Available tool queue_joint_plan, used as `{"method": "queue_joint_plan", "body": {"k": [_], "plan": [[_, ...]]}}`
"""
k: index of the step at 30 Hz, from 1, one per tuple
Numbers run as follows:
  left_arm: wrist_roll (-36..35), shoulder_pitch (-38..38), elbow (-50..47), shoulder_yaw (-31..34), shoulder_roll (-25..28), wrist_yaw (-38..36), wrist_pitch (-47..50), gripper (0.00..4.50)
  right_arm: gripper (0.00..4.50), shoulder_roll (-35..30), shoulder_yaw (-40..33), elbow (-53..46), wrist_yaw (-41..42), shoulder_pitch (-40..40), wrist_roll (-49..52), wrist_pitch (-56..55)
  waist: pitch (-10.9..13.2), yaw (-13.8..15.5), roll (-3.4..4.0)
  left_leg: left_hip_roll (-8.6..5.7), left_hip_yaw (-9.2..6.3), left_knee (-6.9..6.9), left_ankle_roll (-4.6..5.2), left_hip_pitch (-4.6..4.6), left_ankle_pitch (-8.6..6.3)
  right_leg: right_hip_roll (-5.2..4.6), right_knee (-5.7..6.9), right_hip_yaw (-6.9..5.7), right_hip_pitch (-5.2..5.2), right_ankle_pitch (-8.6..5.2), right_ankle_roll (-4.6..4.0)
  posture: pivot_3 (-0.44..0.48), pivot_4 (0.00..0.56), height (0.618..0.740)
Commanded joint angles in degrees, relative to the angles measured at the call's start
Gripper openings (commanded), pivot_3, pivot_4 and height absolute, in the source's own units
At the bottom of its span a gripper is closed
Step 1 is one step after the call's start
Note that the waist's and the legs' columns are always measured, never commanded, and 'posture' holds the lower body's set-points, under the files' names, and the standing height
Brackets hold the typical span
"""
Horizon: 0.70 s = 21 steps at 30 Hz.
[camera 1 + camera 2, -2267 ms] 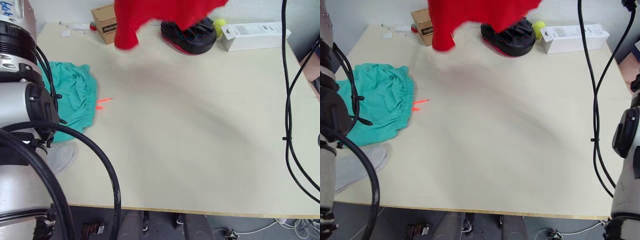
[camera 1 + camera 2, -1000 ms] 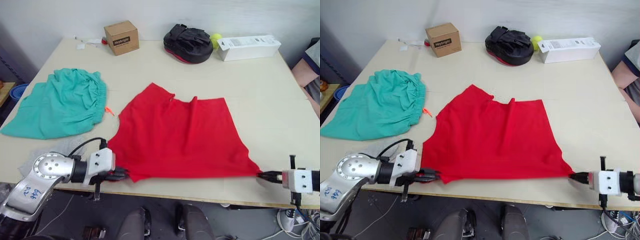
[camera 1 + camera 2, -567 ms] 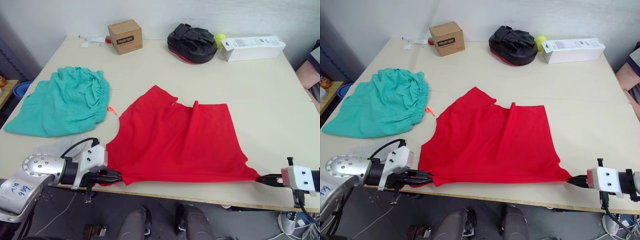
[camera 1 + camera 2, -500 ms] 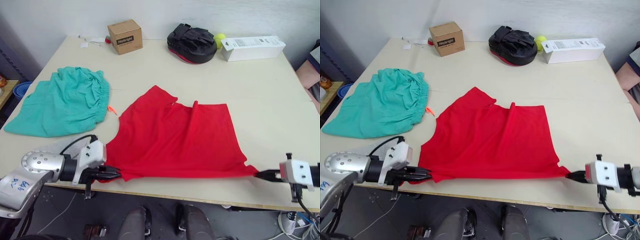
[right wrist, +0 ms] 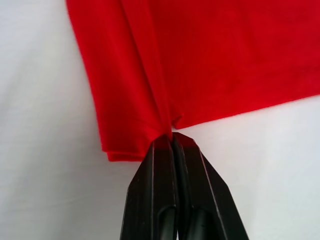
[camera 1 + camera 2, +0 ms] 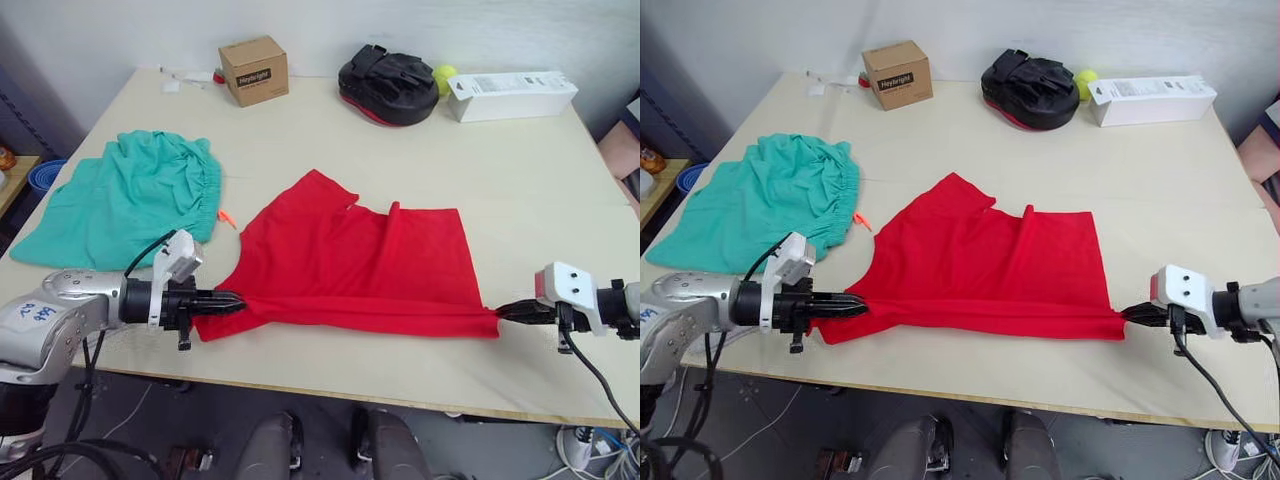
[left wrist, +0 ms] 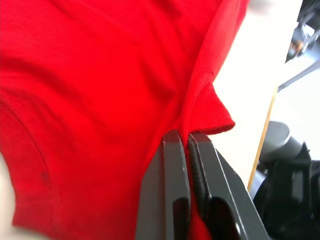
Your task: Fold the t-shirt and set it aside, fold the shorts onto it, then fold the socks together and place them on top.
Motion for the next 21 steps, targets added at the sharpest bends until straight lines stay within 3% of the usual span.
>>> {"method": "queue_joint_plan", "body": {"k": [1, 7, 9, 12, 15, 21], "plan": [[0.1, -2.3, 3.6, -0.2, 0.2, 0.5, 2.5, 0.00, 0.03, 0.5, 0.8, 1.2, -0.8, -0.8, -3.0, 3.7, 0.0, 0.0, 0.00, 0.00, 0.01, 0.00, 0.02, -0.04, 0.01, 0.00, 0.00, 0.00, -0.04, 0.00, 0.00, 0.000, 0.150, 0.740], [2.8, -4.1, 5.9, -3.0, -1.7, 3.5, 2.7, 0.00, 0.03, 3.0, 0.4, 0.3, -3.1, -0.9, -4.2, 5.3, 0.0, -0.2, -0.16, -0.01, 0.03, 0.01, -0.03, 0.00, 0.00, 0.01, 0.01, 0.01, 0.00, 0.01, 0.02, 0.000, 0.150, 0.740], [3.7, -3.0, 5.1, -3.0, -1.6, 4.1, 1.5, 0.52, 0.42, 3.4, -1.4, -0.6, -4.3, -0.1, -3.1, 5.9, 0.0, -0.2, -0.21, 0.00, 0.02, 0.01, -0.10, 0.00, -0.04, 0.01, 0.02, 0.01, 0.00, 0.01, 0.02, 0.000, 0.150, 0.740], [6.0, -1.7, 5.2, 0.2, -4.1, 7.5, -4.6, 1.37, 1.35, 3.4, -4.9, -1.0, -4.9, 1.3, -1.6, 3.7, 0.0, -0.1, -0.21, -0.01, 0.02, 0.01, -0.17, 0.00, -0.08, -0.01, 0.01, 0.01, 0.00, 0.01, 0.02, 0.000, 0.150, 0.740], [9.8, 0.5, 5.3, 6.9, -7.9, 10.6, -19.3, 2.28, 2.36, 4.3, -10.9, 0.0, -7.3, 1.6, -0.1, -2.1, 0.0, 0.2, -0.22, -0.03, 0.01, 0.01, -0.16, -0.04, -0.07, -0.03, -0.02, 0.00, -0.02, 0.02, 0.03, 0.000, 0.150, 0.740], [10.3, 10.6, -2.2, 12.7, -8.3, 4.4, -32.4, 2.32, 4.46, 5.3, -18.4, -5.6, -3.7, 6.2, 8.0, 0.6, 0.0, -0.1, -0.21, -0.04, 0.04, -0.06, -0.16, -0.04, -0.08, -0.03, -0.09, -0.01, -0.03, 0.03, 0.05, 0.000, 0.150, 0.740]]}}
